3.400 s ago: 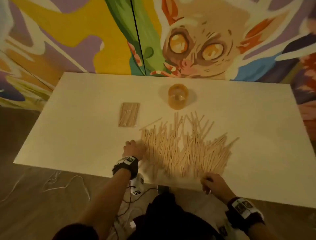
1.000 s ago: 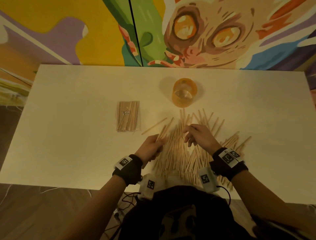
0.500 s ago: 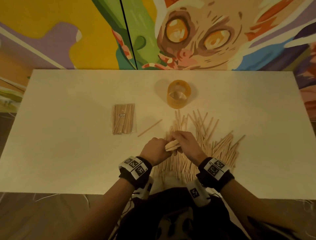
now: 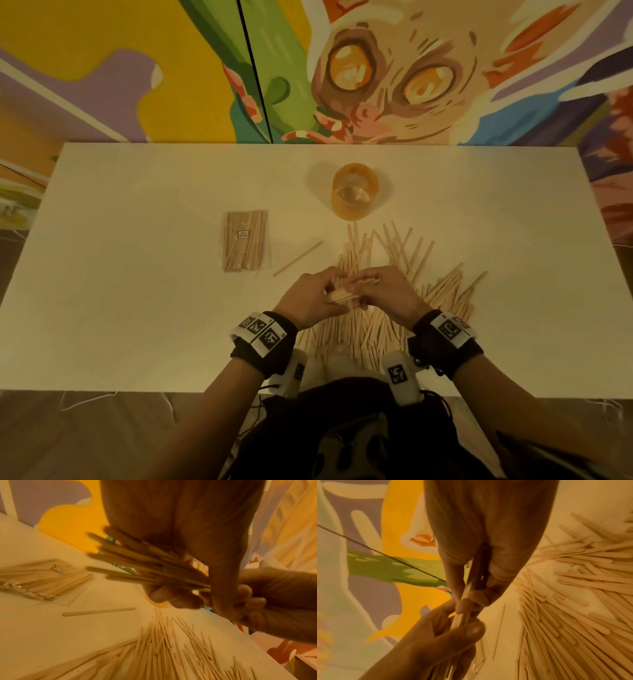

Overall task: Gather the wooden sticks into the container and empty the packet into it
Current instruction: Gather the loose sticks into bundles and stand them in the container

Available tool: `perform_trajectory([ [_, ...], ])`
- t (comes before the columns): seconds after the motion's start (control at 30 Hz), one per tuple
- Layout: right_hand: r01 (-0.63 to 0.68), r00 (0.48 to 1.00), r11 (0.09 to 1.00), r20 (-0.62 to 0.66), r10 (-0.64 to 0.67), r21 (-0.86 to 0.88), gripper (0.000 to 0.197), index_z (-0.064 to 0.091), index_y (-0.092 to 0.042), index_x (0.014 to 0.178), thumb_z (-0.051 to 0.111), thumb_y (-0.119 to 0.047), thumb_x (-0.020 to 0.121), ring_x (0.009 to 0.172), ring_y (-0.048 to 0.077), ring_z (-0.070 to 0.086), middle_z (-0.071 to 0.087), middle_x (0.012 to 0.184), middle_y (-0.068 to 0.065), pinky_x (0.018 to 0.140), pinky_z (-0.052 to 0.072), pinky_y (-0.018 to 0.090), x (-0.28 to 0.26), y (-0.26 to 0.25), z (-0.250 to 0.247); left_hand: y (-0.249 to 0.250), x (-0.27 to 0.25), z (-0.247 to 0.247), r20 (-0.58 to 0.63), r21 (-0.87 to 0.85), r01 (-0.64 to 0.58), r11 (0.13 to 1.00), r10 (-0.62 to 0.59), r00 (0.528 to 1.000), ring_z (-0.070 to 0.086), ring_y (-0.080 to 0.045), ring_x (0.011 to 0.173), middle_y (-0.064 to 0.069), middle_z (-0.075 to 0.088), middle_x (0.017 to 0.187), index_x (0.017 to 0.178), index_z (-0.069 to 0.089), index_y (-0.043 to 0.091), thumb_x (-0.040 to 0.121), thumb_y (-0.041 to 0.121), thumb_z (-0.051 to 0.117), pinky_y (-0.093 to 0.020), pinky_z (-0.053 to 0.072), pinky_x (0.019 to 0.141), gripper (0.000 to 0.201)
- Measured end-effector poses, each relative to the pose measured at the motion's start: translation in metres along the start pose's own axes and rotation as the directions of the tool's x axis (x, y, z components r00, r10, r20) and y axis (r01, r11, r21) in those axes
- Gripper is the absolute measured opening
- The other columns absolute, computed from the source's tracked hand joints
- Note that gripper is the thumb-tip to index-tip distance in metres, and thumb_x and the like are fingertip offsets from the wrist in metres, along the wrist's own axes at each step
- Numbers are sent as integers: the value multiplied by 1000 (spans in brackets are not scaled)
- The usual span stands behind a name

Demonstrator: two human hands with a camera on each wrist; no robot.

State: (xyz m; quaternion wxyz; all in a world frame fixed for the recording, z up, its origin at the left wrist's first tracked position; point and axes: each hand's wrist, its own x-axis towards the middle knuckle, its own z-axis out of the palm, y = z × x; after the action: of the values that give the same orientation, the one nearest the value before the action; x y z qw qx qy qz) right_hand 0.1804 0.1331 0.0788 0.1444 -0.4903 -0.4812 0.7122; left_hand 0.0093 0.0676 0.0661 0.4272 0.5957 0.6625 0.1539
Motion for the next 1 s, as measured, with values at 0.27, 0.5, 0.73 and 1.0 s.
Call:
perform_trajectory([
  [0.27,-71,996,973,-40,82,219,18,66,16,102,62,4,89,57,19,57,60,71,19,52,46,23,-1,3,-17,-17,-16,-21,-12,-453,100,886,-118,993,60,-13,53,2,66,73,94,73,15,83,31,75,-24,44,44,19],
  [0.5,14,998,986,-64,-3,167,24,62,19,99,57,-4,94,57,21,59,62,70,17,53,48,27,4,-1,10,-6,-8,-4,-182,-689,75,721,-272,945,55,-20,38,-13,66,63,84,73,4,94,32,61,-27,46,47,32],
  [0.73,170,962,985,-225,-156,42,32,67,9,83,59,-19,97,42,25,53,59,64,29,39,39,27,3,-2,13,3,-1,1,-229,-757,38,652,-319,920,52,-20,36,-10,59,49,78,72,2,92,27,64,-28,46,47,30],
  [1.0,232,934,973,-275,-227,-15,30,68,4,80,60,-21,96,34,16,40,53,51,14,35,34,21,-4,-4,9,9,-1,3,-199,-845,17,535,-343,918,51,-16,38,-10,60,54,73,72,9,90,24,66,-24,46,45,24],
])
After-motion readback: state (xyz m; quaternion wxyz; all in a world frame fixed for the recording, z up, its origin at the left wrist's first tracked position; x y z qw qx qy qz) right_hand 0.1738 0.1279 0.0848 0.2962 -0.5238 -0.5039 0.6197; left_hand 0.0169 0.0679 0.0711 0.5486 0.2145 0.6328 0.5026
